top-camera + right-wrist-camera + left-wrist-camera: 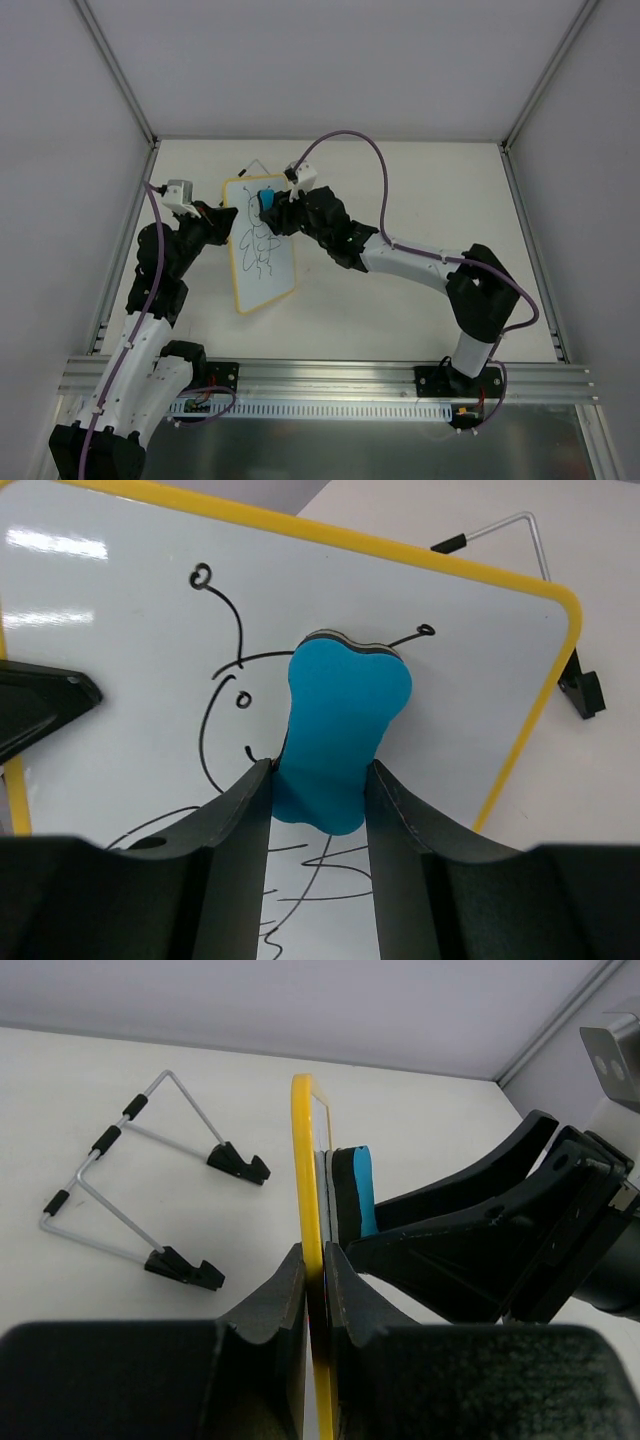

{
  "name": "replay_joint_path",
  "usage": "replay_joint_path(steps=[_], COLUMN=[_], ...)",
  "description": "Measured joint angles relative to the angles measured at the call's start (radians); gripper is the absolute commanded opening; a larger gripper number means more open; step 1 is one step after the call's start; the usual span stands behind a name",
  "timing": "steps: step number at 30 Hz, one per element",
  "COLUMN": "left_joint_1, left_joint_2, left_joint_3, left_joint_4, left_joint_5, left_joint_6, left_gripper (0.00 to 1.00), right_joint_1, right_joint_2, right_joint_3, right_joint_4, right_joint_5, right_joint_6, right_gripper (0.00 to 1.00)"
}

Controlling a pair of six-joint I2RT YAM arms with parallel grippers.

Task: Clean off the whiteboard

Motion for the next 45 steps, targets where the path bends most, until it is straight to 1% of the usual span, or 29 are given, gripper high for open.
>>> replay_joint_path(steps=[9,17,20,24,27,31,35,38,45], left_joint_1=[0.002,0.002,0.001,0.002,0.002,0.001,0.001,0.002,0.002], left_joint_2=[-0.002,0.013,0.011,0.011,0.011,0.011,0.013,0.022,0.069], left_joint_3=[-0.002,-0.004,-0.026,-0.041,-0.042,-0.042,-0.042,-0.029,0.036], left_joint_4=[0.02,0.041,0.072,0.092,0.097,0.102,0.106,0.118,0.062], left_joint_5=[-0.046,-0.043,-0.037,-0.035,-0.029,-0.02,-0.01,-0.007,-0.002], left_joint_6=[0.005,0.008,0.006,0.003,0.001,0.0,-0.006,-0.012,-0.001], left_gripper=[0.0,0.0,0.0,0.0,0.0,0.0,0.0,0.0,0.0], right_joint_1=[0.06,0.058,0.043,-0.002,-0.048,-0.098,-0.11,-0.112,-0.1], right_joint_2=[0.042,0.043,0.043,0.041,0.042,0.06,0.079,0.105,0.111], right_joint_3=[0.114,0.126,0.076,-0.04,-0.097,-0.107,-0.085,-0.032,0.033], right_joint_4=[0.006,0.019,0.098,0.204,0.227,0.232,0.229,0.206,0.168], right_joint_5=[0.005,-0.04,-0.062,-0.098,-0.109,-0.125,-0.155,-0.175,-0.209], right_joint_6=[-0.004,-0.008,0.012,0.067,0.095,0.119,0.127,0.13,0.13], right_gripper=[0.0,0.0,0.0,0.0,0.0,0.0,0.0,0.0,0.0])
